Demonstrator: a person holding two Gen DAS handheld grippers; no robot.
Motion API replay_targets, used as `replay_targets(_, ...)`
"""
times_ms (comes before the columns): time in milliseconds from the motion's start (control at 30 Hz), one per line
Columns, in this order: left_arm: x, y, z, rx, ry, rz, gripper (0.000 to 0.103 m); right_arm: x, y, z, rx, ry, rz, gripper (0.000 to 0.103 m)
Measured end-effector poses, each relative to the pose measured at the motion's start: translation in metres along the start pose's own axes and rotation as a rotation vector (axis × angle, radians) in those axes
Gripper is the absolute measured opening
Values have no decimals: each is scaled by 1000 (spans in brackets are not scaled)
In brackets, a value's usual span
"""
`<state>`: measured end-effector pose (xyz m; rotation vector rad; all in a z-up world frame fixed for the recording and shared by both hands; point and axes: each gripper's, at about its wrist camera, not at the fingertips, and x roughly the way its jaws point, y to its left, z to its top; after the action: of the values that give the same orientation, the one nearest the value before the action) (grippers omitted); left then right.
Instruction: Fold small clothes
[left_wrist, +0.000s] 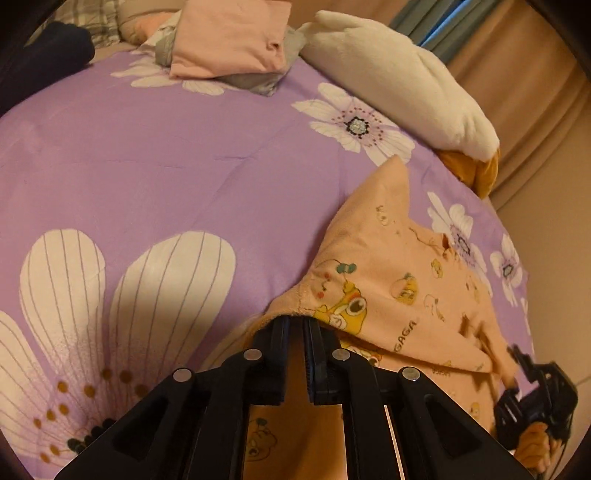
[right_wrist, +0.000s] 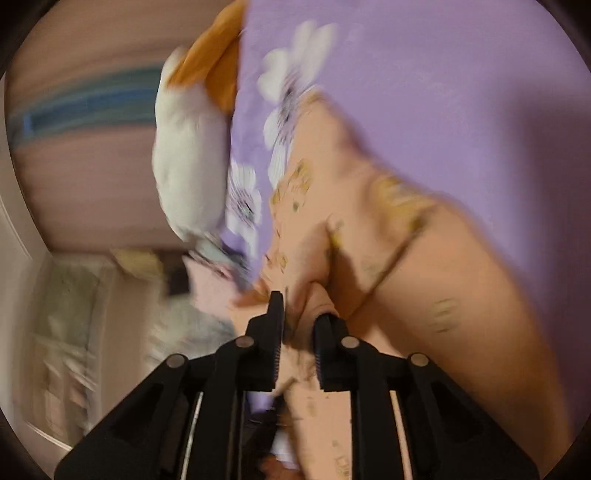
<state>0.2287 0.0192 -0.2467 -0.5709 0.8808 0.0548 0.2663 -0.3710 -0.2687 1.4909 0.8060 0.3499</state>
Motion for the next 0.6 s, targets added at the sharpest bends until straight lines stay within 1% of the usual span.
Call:
replay_targets(33,-2,6,-2,-24,1,-6,9,-10,-3,3,30,-26,37,29)
replay_targets(67,-5,11,-3,-48,3,-16,9,-24,-2,8,39,-71,56,36)
replay_targets(100,-6,14,-4,-64,9,-28,8,-32,1,10,30,-91,44,43)
replay_targets(133,-7,14,-3,-65,9,-29,9,-39,4,12,12,-99,15,43)
replay_targets(167,-9,15,-4,-62,3,-23,9,-47,8,13,-13,-138,-19,43)
replay_targets(200,-11,16,-5,-59,0,-24,9,-57,14,12,-50,-198,-61,44)
replay_targets(233,-11,17,-5,-62,4,-27,9,-64,19,13,-80,-237,-106,49)
replay_targets(267,-11,20,-4,-83,10,-38,9,-70,24,14,-102,-261,-158,51)
replay_targets(300,-12,24,-4,-110,17,-52,9,-75,28,16,-118,-270,-172,52)
replay_targets(367,-12,37,-2,-227,42,-109,9,-78,32,19,-133,-250,-114,54)
replay_targets(400,-11,44,-1,-307,56,-145,9,-77,34,20,-138,-228,-96,54)
replay_targets(433,-10,50,-1,-370,76,-181,8,-73,36,20,-149,-206,-105,55)
replay_targets(467,-9,53,0,-394,93,-204,8,-68,38,20,-170,-191,-137,55)
replay_targets(500,-10,53,1,-382,107,-213,8,-60,42,19,-201,-170,-181,54)
replay_targets(533,-14,49,4,-339,119,-216,9,-53,40,16,-218,-147,-202,54)
replay_targets(567,-19,44,6,-297,120,-205,9,-45,39,15,-220,-117,-197,54)
replay_targets(600,-24,40,7,-263,118,-193,9,-35,37,13,-205,-75,-162,54)
